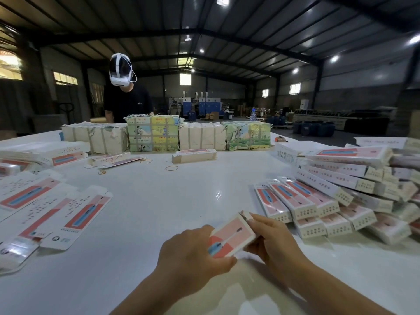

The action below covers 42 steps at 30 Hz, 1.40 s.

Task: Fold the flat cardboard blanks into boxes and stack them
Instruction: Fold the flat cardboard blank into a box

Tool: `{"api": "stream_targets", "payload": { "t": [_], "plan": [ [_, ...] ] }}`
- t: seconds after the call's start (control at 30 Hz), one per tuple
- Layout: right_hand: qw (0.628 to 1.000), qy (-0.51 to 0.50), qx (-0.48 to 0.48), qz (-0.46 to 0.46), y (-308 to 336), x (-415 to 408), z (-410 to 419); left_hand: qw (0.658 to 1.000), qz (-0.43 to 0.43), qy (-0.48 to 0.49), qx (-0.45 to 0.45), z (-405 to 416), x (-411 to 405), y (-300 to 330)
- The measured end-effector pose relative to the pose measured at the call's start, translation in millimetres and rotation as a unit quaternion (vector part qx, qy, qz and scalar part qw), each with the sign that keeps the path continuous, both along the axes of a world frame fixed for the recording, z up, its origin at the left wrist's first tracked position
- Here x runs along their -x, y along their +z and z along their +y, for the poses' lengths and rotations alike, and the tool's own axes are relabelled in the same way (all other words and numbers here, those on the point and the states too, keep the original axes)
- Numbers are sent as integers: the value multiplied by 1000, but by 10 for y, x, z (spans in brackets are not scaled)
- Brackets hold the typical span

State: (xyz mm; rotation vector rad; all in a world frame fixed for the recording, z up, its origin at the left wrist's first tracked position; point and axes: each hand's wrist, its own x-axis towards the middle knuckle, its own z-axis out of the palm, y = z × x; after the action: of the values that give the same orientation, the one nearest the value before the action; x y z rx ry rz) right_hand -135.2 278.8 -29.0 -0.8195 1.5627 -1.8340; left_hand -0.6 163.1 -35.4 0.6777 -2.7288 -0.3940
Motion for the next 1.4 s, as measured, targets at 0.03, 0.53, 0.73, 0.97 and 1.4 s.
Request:
{"api": "stream_targets", "payload": {
  "t": [0.03, 0.53, 0.73, 0.97, 1.4],
  "plan": [
    [1000, 4, -4, 8, 8, -11, 2, 1000, -1, -1, 1, -3, 0, -2],
    [916, -49, -110, 382, -141, -94, 26, 999, -23, -5, 49, 27, -12, -6],
    [937, -1, -135, 322, -178, -181, -19, 996, -8, 24, 86, 28, 6, -12],
    [948, 131, -112, 269, -198, -105, -30, 998, -12, 13, 62, -143, -34, -31],
    [705, -46, -144, 693, -127, 266, 33, 971, 64, -11, 230, -285, -81, 21]
  ]
}}
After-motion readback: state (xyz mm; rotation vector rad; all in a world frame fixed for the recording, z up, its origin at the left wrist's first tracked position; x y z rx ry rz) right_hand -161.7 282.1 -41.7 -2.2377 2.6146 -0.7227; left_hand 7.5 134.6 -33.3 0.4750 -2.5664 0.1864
